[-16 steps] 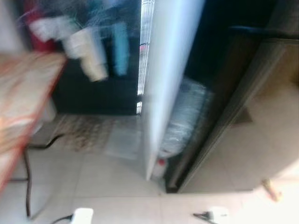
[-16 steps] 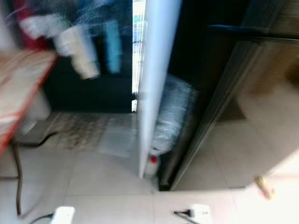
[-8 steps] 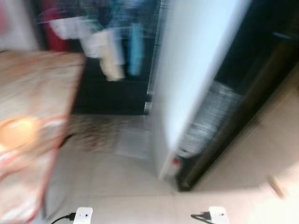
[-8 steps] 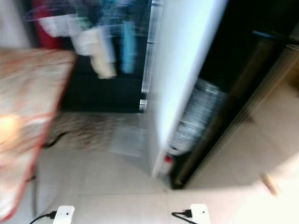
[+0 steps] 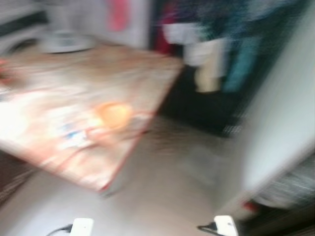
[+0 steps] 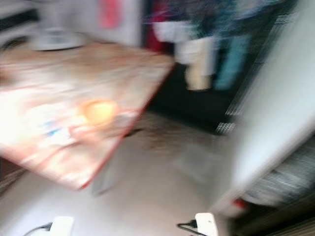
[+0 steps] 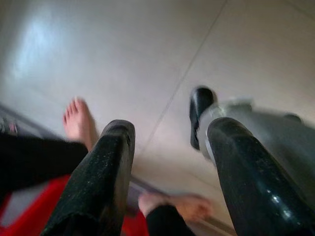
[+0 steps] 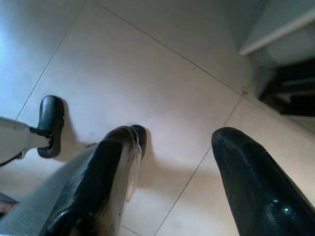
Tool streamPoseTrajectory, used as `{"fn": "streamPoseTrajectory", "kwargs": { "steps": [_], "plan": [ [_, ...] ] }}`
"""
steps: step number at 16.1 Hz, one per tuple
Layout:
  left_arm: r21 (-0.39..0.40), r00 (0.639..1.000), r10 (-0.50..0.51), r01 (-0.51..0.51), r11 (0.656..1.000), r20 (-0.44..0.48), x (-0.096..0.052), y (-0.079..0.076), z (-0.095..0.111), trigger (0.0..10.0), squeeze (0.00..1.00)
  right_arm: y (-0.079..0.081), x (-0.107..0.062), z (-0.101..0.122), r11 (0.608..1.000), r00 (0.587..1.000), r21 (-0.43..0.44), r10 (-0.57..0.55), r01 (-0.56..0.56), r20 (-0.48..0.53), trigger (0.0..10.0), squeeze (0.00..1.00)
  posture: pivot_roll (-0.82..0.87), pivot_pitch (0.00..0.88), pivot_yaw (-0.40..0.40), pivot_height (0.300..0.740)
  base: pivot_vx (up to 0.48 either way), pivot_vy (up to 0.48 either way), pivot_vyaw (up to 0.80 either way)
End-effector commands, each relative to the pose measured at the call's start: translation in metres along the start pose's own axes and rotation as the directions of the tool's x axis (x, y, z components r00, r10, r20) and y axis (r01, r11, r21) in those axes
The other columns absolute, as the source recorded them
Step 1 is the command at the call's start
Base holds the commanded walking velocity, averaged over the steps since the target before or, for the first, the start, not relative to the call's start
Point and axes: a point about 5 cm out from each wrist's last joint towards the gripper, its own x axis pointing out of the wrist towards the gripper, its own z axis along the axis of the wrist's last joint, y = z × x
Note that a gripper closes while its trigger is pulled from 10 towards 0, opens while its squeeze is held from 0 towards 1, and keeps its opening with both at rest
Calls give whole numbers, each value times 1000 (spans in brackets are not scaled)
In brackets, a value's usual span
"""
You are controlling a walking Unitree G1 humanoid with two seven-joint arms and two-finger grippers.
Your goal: Restocking fridge
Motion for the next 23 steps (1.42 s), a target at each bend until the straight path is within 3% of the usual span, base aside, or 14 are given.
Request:
{"fn": "streamPoseTrajectory", "kwargs": {
  "steps": [1, 4, 6, 10, 16, 19, 23],
  "plan": [
    [29, 1000, -8, 8, 1000, -13, 0, 0, -3, 10000, 0, 1, 0, 0, 1000, 1000, -13, 5, -5, 0, 10000, 0, -58, 0, -83, 740, 0, 0, 800],
    [40, 1000, -13, 13, 999, -12, -1, -1, -4, 10000, 0, 0, 0, -1, 1000, 1000, -22, 5, -5, -5, 10000, 0, -62, 0, -83, 740, 0, 0, 656],
    [30, 1000, 3, -4, 1000, 18, -1, -2, -2, 10000, 0, -1, 0, -1, 1000, 1000, 10, 5, -5, 5, 10000, 0, -63, 0, -88, 740, 0, 0, 0],
    [19, 1000, 4, -4, 1000, 21, -1, -4, -1, 10000, 0, -3, -1, 0, 1000, 1000, -25, 5, -5, 5, 10000, 0, -64, 0, -96, 740, 0, 0, 0],
    [11, 999, 12, -13, 1000, 34, 0, -2, 1, 10000, 0, -2, 0, 2, 1000, 1000, -27, 9, -8, 11, 10000, 0, -63, 0, -88, 740, 0, 0, 781],
    [4, 998, 23, -23, 1000, 53, -1, -1, 1, 10000, 0, 0, 0, 1, 1000, 1000, -11, 14, -14, 9, 10000, 0, -52, 0, -88, 740, 0, 0, 0],
    [-26, 985, 74, -71, 997, 158, -3, 0, 7, 10000, 0, -2, -1, 0, 1000, 1000, -12, 15, -15, 8, 10000, 0, -43, 0, -97, 740, 0, 0, 0]
  ]
}}
